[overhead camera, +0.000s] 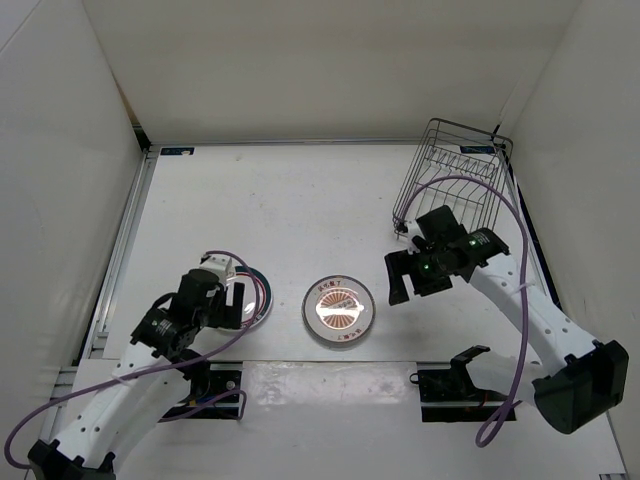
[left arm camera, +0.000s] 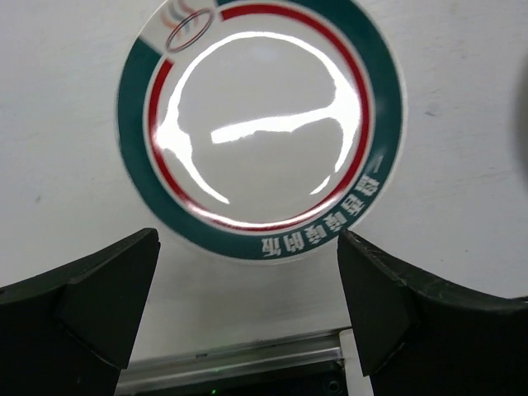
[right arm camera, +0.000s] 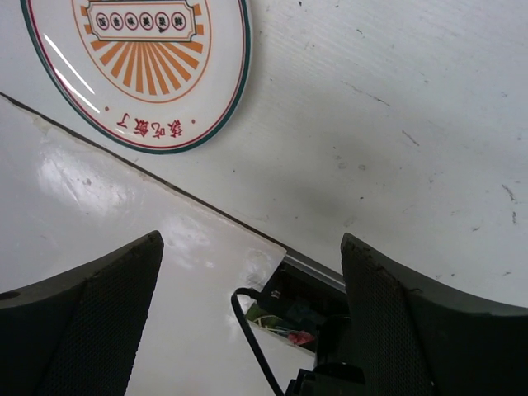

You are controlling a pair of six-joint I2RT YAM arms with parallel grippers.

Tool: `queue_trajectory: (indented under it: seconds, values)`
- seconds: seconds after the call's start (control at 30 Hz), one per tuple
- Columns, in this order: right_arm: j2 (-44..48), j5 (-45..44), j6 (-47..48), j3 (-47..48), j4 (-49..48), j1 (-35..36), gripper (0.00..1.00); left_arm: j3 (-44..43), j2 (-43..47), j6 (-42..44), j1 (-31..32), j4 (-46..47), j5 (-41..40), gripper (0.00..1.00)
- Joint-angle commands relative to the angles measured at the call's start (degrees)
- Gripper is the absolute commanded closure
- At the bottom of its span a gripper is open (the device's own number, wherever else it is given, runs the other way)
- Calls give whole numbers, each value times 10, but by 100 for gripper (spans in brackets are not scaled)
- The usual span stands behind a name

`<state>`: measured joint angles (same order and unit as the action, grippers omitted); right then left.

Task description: Unload the plates from the dish rack

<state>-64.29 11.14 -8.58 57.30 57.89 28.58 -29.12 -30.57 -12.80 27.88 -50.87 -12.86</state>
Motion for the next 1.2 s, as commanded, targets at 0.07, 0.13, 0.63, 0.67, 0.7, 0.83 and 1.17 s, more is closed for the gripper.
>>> queue_trajectory:
  seconds: [0.07, 0.13, 0.63, 0.67, 0.7, 0.83, 1.17]
  values:
    - [24, -37, 29, 30, 46, 2, 10, -33, -3, 99, 2, 92, 65, 0]
    - [38, -38, 25, 24, 39, 2, 10, -52, -13, 89, 2, 86, 30, 0]
    - [57, -129, -37, 50, 17, 2, 10, -13, 46, 20, 2, 106, -64, 0]
    - [63, -141, -43, 51, 17, 1, 10, -10, 47, 17, 1, 112, -78, 0]
    - [67, -151, -61, 49, 15, 1, 10, 10, 60, 14, 1, 144, -128, 0]
    - [91, -179, -70, 38, 17, 0, 10, 84, 114, 55, 1, 263, -141, 0]
    - [118, -172, -79, 31, 50, 0, 10, 271, 155, 217, 1, 527, -91, 0]
